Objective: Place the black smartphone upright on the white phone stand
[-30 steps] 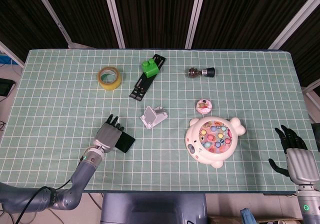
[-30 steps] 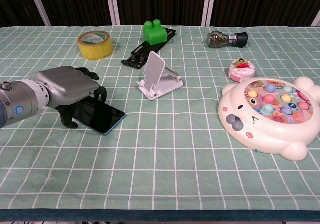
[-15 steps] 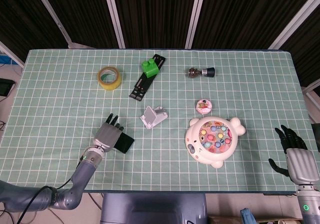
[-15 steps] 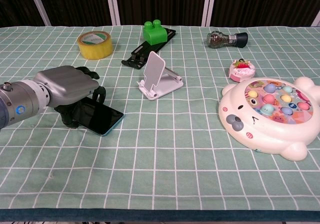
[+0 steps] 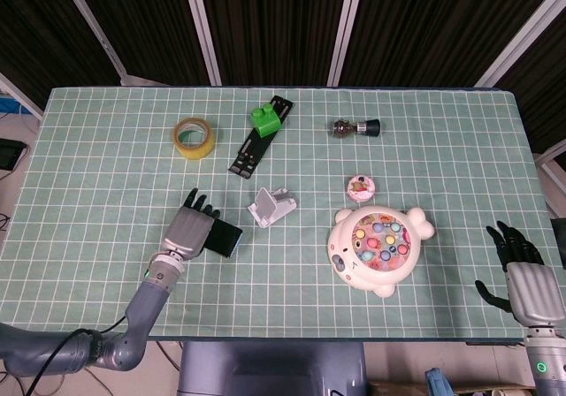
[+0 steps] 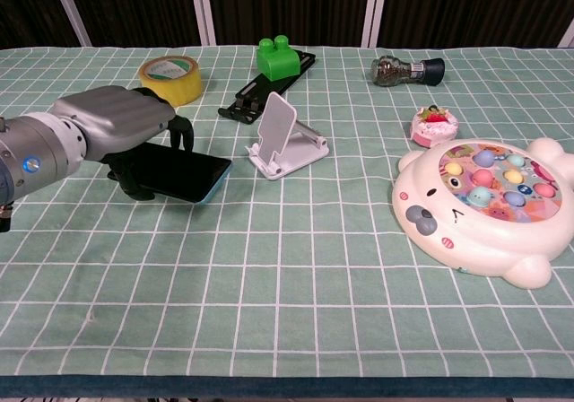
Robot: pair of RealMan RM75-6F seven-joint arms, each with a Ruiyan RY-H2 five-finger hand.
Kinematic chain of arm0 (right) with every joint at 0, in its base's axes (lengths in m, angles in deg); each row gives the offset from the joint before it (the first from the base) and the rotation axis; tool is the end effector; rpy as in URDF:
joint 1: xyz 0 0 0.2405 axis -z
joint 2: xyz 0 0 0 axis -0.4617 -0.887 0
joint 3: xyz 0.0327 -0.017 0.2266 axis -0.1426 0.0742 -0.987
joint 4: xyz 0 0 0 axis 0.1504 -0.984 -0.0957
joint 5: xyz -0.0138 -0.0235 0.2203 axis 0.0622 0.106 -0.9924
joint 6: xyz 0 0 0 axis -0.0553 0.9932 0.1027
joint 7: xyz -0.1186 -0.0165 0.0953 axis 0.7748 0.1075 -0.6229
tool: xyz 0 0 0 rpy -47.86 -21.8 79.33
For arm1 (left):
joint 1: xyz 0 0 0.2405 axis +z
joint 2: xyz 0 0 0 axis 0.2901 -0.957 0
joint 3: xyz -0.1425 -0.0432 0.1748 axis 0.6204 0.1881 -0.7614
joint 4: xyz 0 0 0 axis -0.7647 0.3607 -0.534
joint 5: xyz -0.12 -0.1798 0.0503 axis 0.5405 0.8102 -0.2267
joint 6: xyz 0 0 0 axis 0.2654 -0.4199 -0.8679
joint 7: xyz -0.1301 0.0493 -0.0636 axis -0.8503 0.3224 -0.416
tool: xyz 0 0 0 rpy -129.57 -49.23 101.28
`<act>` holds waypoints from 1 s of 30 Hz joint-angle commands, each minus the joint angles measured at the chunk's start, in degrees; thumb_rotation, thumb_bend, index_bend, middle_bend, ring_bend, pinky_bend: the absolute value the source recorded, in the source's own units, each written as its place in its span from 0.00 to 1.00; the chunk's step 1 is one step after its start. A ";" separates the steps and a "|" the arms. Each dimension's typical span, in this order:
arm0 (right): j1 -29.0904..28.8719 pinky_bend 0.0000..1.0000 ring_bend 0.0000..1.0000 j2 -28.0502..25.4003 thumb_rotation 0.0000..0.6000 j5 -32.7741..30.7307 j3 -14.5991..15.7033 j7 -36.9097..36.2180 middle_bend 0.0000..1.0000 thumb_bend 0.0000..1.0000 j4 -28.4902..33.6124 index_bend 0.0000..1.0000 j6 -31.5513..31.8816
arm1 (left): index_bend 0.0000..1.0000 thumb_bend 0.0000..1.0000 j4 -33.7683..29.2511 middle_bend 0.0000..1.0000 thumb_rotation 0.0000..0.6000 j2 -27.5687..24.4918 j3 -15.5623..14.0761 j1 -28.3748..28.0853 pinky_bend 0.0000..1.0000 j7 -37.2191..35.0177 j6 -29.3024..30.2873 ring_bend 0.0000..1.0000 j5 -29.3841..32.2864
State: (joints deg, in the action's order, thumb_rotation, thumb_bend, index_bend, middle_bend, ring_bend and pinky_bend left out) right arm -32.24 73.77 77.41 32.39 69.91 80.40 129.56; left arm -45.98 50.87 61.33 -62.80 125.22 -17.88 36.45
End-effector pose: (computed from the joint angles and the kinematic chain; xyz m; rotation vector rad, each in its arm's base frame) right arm -0.3001 -0.1931 0.1339 1.3537 -0.9446 0.8621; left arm -0.1102 0.3037 -0.0448 -1.9041 -0.7042 -0.6136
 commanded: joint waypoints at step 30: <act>-0.10 0.15 0.00 -0.07 1.00 -0.03 0.01 -0.44 0.00 0.34 -0.11 0.09 -0.22 | 0.51 0.28 1.09 0.56 1.00 22.01 25.20 -0.67 0.00 -27.18 13.27 0.09 8.33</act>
State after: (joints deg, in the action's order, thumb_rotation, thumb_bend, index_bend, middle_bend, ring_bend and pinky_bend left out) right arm -32.34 73.71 77.38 32.39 69.48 80.30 129.34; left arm -45.42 72.29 85.98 -63.41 98.73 -4.96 44.79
